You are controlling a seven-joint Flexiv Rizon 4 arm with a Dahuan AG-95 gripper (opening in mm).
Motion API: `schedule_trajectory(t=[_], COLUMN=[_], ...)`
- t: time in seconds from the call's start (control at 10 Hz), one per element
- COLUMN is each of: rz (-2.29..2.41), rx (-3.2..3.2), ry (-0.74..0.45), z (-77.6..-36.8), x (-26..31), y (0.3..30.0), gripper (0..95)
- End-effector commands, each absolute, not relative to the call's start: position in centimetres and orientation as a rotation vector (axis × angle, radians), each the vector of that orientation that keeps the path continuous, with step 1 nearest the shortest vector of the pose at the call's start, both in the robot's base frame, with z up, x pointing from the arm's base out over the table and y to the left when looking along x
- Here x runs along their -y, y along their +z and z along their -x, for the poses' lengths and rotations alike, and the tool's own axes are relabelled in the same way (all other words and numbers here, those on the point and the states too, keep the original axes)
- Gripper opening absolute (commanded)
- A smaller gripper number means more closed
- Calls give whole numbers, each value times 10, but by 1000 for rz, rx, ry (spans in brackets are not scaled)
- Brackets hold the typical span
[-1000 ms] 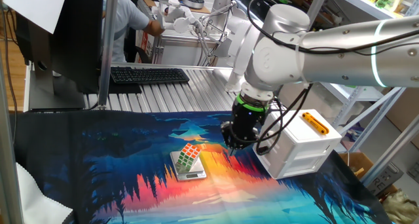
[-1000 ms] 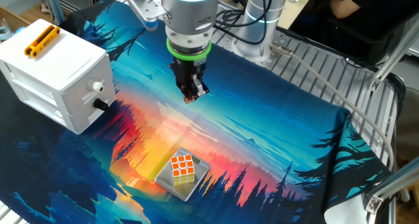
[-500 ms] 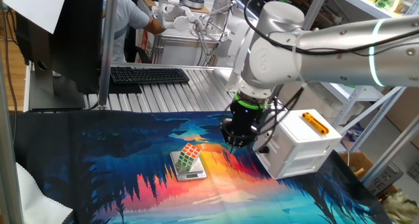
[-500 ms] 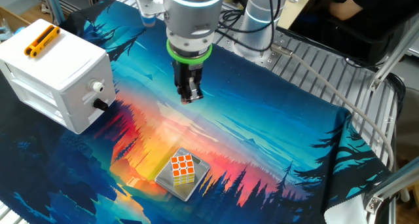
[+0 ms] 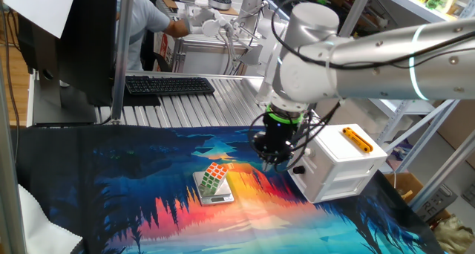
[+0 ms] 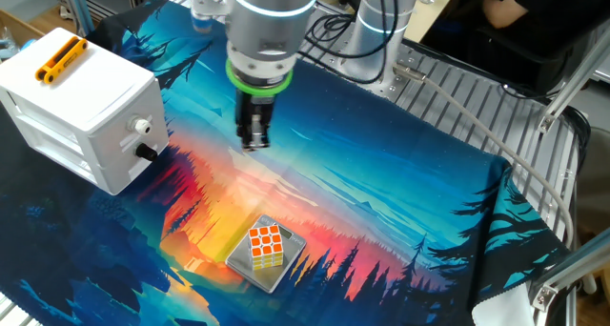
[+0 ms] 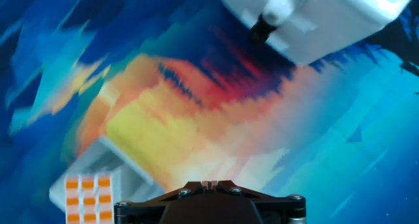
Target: Grasp the handle and open the drawer
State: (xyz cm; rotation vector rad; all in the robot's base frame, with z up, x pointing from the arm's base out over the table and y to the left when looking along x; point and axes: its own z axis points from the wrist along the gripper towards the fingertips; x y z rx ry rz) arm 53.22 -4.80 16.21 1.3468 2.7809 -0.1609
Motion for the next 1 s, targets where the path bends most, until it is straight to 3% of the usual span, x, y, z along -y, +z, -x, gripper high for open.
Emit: schedule_trajectory(t=[0.1, 0.9, 1.0], rz=[-1430, -1652, -1691], rx=[-2730, -2599, -2574], ry=[-175, -219, -216], z=[-542, -562, -567], x=[71, 117, 122], y=[159, 162, 164], gripper=[0, 0, 190])
